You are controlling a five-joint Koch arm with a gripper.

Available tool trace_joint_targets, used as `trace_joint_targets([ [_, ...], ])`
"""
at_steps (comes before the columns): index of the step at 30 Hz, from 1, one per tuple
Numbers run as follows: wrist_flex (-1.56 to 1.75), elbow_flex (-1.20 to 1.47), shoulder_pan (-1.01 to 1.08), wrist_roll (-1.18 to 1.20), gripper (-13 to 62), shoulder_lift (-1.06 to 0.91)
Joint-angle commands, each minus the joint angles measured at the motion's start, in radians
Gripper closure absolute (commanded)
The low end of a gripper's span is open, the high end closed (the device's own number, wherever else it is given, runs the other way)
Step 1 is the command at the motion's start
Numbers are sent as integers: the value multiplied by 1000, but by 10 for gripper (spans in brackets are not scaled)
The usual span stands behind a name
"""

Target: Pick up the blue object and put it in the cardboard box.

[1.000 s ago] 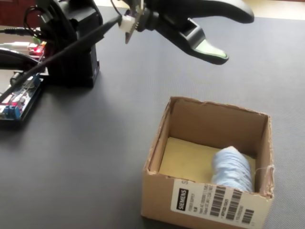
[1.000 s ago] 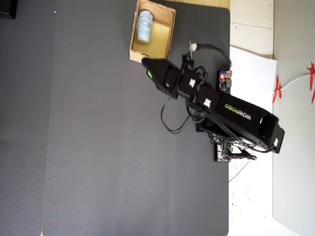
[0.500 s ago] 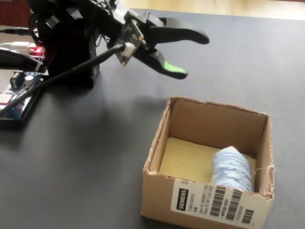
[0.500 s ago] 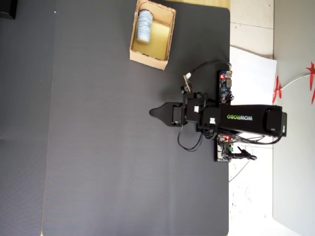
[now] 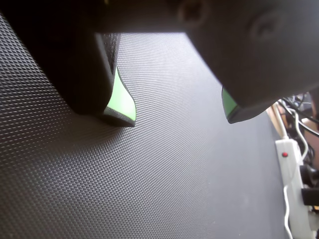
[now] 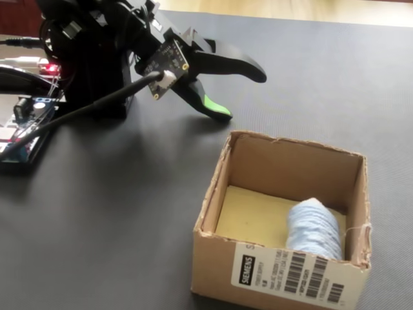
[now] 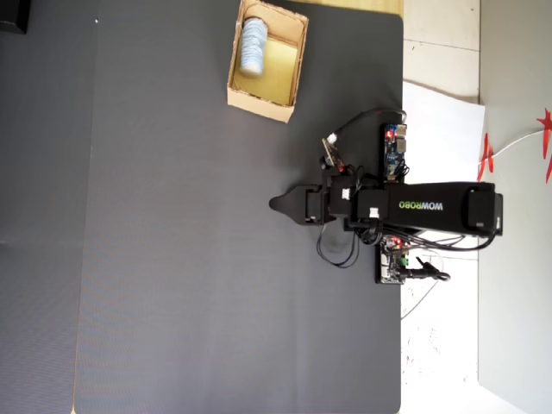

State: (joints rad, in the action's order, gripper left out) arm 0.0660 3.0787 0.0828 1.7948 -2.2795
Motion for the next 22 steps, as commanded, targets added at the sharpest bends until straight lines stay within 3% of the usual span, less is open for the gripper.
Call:
trace_joint_targets([
  [1,-129,40,-8,21,152,-89],
  [22,-121,40,-3,12,153,-87],
])
